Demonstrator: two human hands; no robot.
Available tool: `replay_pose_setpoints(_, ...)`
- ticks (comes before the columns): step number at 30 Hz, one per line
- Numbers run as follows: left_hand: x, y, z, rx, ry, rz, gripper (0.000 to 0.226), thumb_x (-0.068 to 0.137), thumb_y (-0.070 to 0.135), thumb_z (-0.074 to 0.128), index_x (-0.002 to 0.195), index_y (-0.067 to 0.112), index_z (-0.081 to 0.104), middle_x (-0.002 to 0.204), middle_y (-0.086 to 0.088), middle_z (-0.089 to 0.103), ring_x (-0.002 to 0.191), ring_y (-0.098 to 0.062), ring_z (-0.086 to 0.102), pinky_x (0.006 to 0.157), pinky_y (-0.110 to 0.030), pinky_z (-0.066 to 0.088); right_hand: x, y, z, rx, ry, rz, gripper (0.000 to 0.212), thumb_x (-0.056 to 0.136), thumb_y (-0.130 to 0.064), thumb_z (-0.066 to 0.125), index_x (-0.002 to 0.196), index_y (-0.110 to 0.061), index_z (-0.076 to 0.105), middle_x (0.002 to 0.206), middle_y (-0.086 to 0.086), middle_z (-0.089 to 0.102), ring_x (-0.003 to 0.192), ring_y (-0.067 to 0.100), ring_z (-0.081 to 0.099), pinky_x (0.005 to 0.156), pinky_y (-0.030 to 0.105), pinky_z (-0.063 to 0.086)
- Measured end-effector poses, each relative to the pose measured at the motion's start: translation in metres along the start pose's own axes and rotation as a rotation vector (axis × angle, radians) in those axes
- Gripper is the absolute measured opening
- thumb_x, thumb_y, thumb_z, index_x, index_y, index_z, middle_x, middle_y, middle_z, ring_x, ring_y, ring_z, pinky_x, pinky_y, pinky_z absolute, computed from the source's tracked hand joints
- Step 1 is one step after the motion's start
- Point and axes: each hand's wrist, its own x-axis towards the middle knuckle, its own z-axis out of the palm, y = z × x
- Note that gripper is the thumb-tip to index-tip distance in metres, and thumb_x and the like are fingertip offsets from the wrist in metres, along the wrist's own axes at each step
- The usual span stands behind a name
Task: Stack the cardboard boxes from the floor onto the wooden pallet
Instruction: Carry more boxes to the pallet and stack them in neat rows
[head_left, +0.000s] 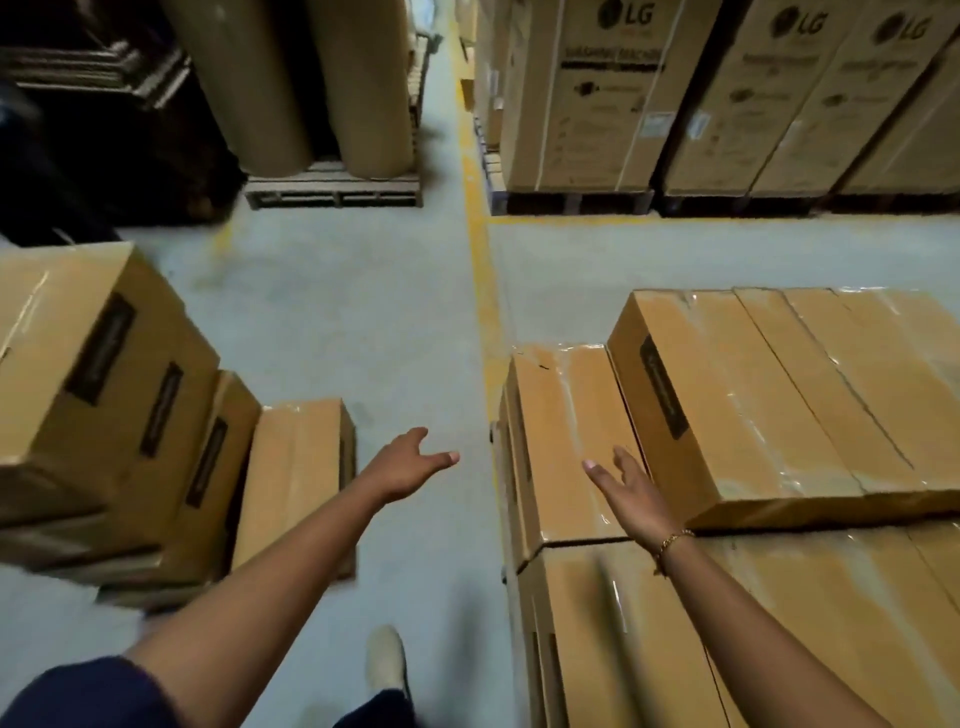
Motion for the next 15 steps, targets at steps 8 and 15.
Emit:
replay_pose_setpoints(8,-0.032,-0.118,-0.066,-0.17,0.125,-0.197,0.082,0.097,0.052,0.065,0.161,0.013,0.031,0.165,-0.008,0.035,0.149,-0.03,0.037,0.114,-0.036,0.036,0.034,-0.078,0.112,-0.11,-0.233,-0.131,0.097,0.089,-0.077,0.046,0.164,-0.022,0.02,0.169,0.0,0.023,0.154,0.024,0.027,0.124,0.046,0.027)
replay_pose_setpoints(15,-0.02,-0.224,-0.111,-0.304,0.192,-0.379,0.08,0.097,0.051,0.066,0.16,0.014,0.034,0.165,-0.009,0.035,0.149,-0.03,0.037,0.114,-0.039,0.035,0.075,-0.118,0.252,-0.144,-0.396,-0.094,0.09,0.093,-0.072,0.051,0.163,-0.024,0.024,0.168,-0.001,0.028,0.152,0.023,0.032,0.123,0.045,0.028)
